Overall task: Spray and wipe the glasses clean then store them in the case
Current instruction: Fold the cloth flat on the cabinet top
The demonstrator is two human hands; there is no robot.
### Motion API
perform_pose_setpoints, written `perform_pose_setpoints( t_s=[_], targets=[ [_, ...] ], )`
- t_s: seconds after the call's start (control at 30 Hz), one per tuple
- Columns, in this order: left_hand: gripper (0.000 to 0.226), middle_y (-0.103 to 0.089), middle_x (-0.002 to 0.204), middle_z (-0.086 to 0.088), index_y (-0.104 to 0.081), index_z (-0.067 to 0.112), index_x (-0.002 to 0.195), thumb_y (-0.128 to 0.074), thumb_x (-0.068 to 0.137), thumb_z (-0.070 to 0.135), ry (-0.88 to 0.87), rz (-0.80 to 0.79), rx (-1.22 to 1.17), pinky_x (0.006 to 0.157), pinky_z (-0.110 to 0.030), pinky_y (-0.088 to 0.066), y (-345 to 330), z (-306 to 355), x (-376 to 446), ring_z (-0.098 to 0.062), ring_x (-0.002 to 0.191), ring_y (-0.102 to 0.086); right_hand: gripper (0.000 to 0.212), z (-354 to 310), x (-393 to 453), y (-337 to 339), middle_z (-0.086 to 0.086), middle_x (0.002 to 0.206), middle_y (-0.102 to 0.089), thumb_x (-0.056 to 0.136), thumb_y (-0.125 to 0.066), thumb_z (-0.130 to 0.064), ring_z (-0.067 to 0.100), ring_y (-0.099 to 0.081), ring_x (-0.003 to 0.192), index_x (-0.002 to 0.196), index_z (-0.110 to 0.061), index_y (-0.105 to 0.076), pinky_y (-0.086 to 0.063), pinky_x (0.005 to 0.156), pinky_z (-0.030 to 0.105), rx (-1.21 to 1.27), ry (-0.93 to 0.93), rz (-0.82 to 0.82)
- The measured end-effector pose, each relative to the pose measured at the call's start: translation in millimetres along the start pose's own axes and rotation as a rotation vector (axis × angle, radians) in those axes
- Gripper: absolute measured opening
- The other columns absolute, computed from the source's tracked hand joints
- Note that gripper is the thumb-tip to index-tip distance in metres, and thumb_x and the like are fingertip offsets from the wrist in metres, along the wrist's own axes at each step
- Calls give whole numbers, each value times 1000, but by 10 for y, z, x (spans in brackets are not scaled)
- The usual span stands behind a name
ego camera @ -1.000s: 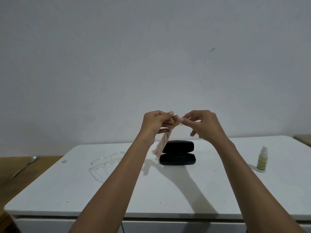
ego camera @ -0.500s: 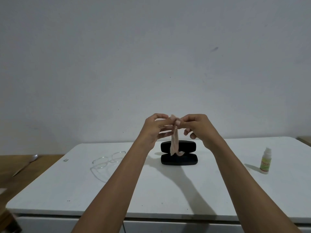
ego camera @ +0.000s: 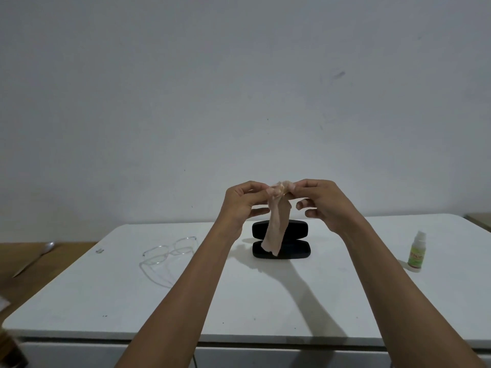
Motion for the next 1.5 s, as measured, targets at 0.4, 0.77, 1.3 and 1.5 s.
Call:
perform_pose_setpoints(
  t_s=[0.4,0.77,1.3,1.5],
  targets=[
    [11,-77,89,-8,-77,3,95,-76,85,-1,-47,162,147,77,-34,-63,361,-131,89,-14,80,-72,8,89,33,278,11,77,-79,86,-80,-11,16,-73,57,84,-3,-77,-48,44,20,-306,132,259],
    [10,-78,88,-4,-78,6,97,-72,92,13,58,237,143,86,-43,-60,487,-325,114,-16,80,-75,7,228,122,272,6,83,-78,86,-80,-13,17,-70,63,84,-7,-78,-50,46,21,-320,106,267],
    [5,-73,71,-14,-77,0,80,-72,79,-1,257,-369,629,65,-30,-51,555,-976,-880,-17,66,-68,13,1095,-692,128,2,71,-71,83,-75,-8,14,-46,54,79,-18,-82,-34,46,19,-753,-442,-454],
    [10,-76,73,-6,-78,12,71,-73,74,4,210,-439,801,66,-23,-49,459,-992,-1038,-8,65,-61,7,1155,-804,116,-4,62,-66,82,-84,-19,15,-45,55,79,-25,-82,-36,44,18,-874,-496,-488]
  ],
)
Point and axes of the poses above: each hand's wrist, its own x-axis towards the middle knuckle, its own y-axis out of the back of the hand, z = x × y, the point moved 5 cm from there along x, towards the middle knuckle
